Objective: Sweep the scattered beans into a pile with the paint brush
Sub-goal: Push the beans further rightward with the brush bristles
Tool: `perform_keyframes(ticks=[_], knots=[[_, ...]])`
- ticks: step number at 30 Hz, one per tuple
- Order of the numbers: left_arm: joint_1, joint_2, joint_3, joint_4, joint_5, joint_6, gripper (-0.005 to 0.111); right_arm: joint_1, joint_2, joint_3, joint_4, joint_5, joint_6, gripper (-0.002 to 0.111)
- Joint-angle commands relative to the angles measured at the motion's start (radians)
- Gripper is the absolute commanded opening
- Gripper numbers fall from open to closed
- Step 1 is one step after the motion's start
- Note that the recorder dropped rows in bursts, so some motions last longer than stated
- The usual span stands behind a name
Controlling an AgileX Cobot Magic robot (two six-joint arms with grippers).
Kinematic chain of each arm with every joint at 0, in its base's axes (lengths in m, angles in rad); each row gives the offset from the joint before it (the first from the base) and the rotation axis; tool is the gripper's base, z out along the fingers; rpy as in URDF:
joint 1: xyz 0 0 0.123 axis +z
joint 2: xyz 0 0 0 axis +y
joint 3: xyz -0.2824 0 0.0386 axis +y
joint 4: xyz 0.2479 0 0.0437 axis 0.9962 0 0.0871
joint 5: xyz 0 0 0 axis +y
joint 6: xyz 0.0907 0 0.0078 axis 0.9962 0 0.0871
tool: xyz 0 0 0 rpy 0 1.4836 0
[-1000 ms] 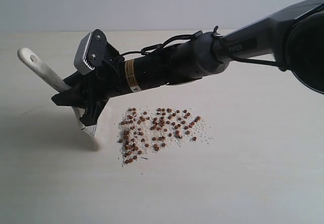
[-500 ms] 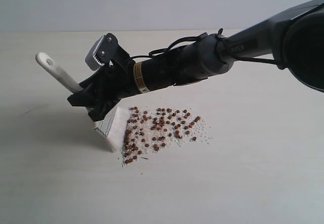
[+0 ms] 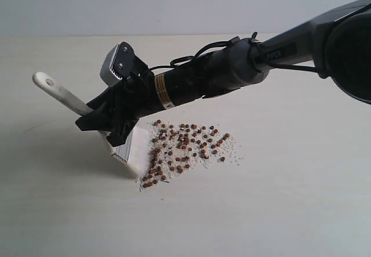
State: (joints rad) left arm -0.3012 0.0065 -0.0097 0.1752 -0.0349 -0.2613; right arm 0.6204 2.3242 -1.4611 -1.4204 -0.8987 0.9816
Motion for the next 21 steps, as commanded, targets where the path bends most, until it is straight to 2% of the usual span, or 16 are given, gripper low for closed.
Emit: perform_keyframes(ticks=[1, 10, 13, 21], knots=[[0.002, -0.006, -0.006, -0.005, -0.006, 0.002, 0.0, -0.006, -0.033, -0.012, 0.008, -0.035, -0.015, 0.0], [0.002, -0.006, -0.006, -0.005, -0.006, 0.002, 0.0, -0.006, -0.056, -0.012, -0.005, -0.117, -0.035, 0.0], [0.002, -0.006, -0.006, -0.005, -0.006, 0.002, 0.0, -0.006, -0.056, -0.012, -0.063, -0.167, -0.035, 0.0], [0.002, -0.006, -0.006, -0.005, -0.006, 0.002, 0.0, -0.004, -0.056, -0.009, -0.111, -0.188, -0.008, 0.0]])
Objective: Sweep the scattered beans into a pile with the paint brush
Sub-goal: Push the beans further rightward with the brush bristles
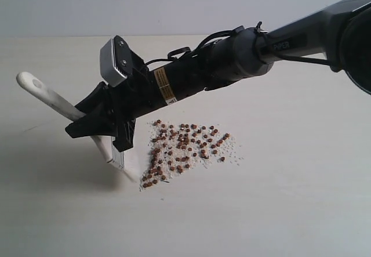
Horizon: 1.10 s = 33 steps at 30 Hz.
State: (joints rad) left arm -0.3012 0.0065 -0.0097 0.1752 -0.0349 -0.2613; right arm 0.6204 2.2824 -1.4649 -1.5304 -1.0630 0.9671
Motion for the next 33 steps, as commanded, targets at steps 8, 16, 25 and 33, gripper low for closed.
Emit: perform_keyframes(ticks=[8, 16, 25, 33], knots=[[0.002, -0.006, -0.006, -0.005, -0.006, -0.001, 0.0, -0.004, -0.048, 0.069, 0.031, -0.008, -0.077, 0.0], [0.002, -0.006, -0.006, -0.005, -0.006, 0.001, 0.0, -0.006, -0.119, 0.15, 0.026, -0.041, -0.173, 0.0], [0.002, -0.006, -0.006, -0.005, -0.006, 0.001, 0.0, -0.004, -0.104, 0.183, 0.048, -0.113, -0.251, 0.0], [0.002, -0.006, -0.006, -0.005, -0.006, 0.001, 0.0, -0.004, -0.102, 0.183, 0.012, -0.153, -0.221, 0.0]])
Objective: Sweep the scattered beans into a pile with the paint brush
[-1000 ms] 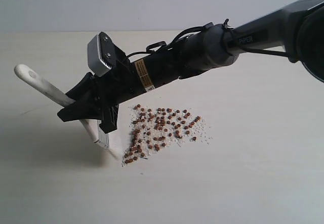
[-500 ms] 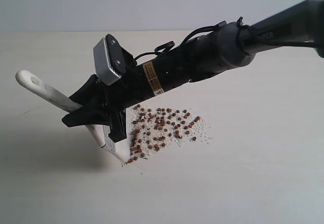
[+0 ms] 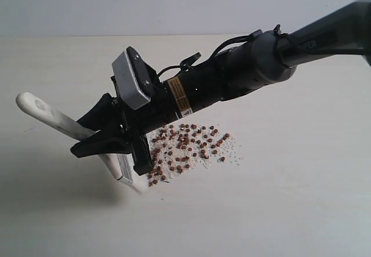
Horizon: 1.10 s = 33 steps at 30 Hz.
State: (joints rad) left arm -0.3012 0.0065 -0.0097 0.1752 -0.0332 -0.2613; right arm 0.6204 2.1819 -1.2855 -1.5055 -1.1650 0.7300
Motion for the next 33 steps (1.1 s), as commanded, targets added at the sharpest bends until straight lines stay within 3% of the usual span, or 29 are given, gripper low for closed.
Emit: perform_keyframes(ticks=[1, 15, 33], knots=[[0.002, -0.006, -0.006, -0.005, -0.008, 0.001, 0.0, -0.004, -0.001, 0.004, -0.02, -0.056, 0.02, 0.0], [0.002, -0.006, -0.006, -0.005, -0.008, 0.001, 0.0, -0.004, 0.032, 0.002, -0.144, -0.056, 0.024, 0.0], [0.002, -0.006, -0.006, -0.005, -0.008, 0.001, 0.0, -0.004, 0.03, -0.057, -0.127, -0.056, 0.035, 0.0]])
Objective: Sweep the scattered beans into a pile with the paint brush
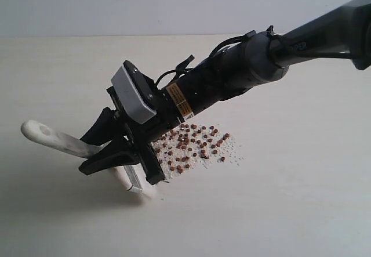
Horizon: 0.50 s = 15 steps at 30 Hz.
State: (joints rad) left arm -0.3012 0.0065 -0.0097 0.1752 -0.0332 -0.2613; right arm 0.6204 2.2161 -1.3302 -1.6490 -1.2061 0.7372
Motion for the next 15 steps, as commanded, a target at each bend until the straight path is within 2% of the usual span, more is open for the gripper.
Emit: perform_keyframes(ticks=[1, 8, 15], knots=[[0.002, -0.006, -0.006, -0.005, -0.008, 0.001, 0.0, -0.004, -0.004, -0.012, 0.017, -0.015, 0.032, 0.0], [0.002, -0.006, -0.006, -0.005, -0.008, 0.001, 0.0, 0.072, -0.004, -0.014, -0.006, -0.015, 0.026, 0.0], [0.002, -0.006, -0.006, -0.005, -0.008, 0.001, 0.0, 0.072, 0.051, -0.014, -0.007, -0.01, 0.054, 0.0]])
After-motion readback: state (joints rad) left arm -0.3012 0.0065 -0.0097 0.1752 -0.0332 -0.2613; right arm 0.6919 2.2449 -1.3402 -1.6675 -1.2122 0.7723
